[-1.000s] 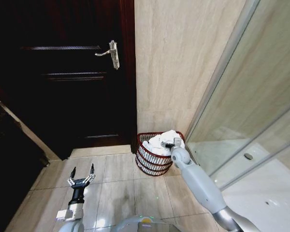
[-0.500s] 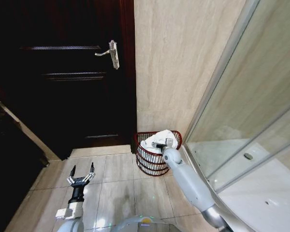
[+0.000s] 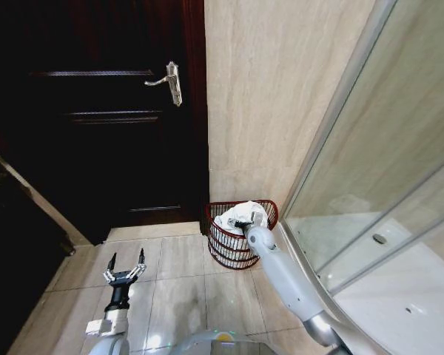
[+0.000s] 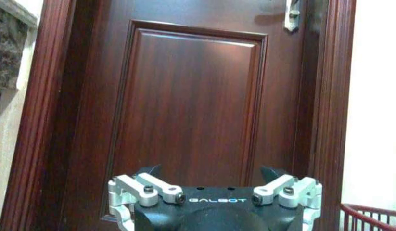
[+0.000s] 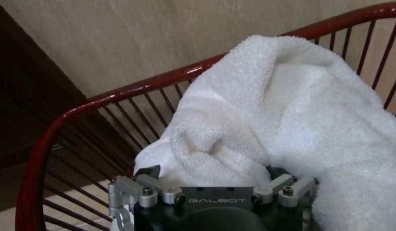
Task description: Discard the used towel into the hamper.
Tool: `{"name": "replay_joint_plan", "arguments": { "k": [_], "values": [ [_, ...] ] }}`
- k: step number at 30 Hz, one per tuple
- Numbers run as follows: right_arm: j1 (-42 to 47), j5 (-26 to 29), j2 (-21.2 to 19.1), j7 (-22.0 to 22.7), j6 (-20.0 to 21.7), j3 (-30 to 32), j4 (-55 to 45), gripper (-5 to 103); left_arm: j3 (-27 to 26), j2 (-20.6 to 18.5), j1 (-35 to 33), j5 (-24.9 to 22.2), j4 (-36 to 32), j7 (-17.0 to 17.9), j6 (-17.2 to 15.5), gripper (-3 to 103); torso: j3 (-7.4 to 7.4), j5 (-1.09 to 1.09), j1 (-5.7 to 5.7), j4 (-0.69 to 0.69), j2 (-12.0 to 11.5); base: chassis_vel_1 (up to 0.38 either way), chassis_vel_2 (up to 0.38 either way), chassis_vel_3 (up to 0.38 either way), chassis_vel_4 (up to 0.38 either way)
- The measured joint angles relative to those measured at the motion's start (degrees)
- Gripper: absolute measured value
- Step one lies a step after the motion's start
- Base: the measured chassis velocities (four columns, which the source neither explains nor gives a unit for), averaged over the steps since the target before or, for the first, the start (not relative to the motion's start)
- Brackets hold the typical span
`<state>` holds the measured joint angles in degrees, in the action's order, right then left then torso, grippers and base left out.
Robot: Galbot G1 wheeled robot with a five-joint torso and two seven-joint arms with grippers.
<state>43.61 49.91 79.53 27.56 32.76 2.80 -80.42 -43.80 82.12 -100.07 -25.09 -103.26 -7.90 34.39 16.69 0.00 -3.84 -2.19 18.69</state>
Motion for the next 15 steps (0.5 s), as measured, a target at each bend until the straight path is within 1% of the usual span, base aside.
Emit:
{"name": "replay_joint_plan", "arguments": {
  "k": [4,8,15],
  "values": [
    [-0.26,-0.47,0.04,0.64,0.51,-0.49,0.65,100,-0.10,0.37,-0.31,0.44,-0.36,0.00,0.11,100,0.00,0.00,0.00,0.00,0.00,0.000,0.000,0.000,0.000],
    [-0.30,-1.27,-0.59,0.37,0.46,-0.74,1.18,100,-0.18,0.86,-0.63,0.73,-1.22,0.01,0.14,100,0.00,0.00,0.00,-0.01,0.00,0.000,0.000,0.000,0.000],
    [0.92,-3.55,-2.14,0.61,-2.17,-0.86,-2.93,100,-0.32,0.80,-0.88,0.73,-1.71,0.11,0.35,100,0.00,0.01,0.00,0.00,0.00,0.000,0.000,0.000,0.000]
  ]
}}
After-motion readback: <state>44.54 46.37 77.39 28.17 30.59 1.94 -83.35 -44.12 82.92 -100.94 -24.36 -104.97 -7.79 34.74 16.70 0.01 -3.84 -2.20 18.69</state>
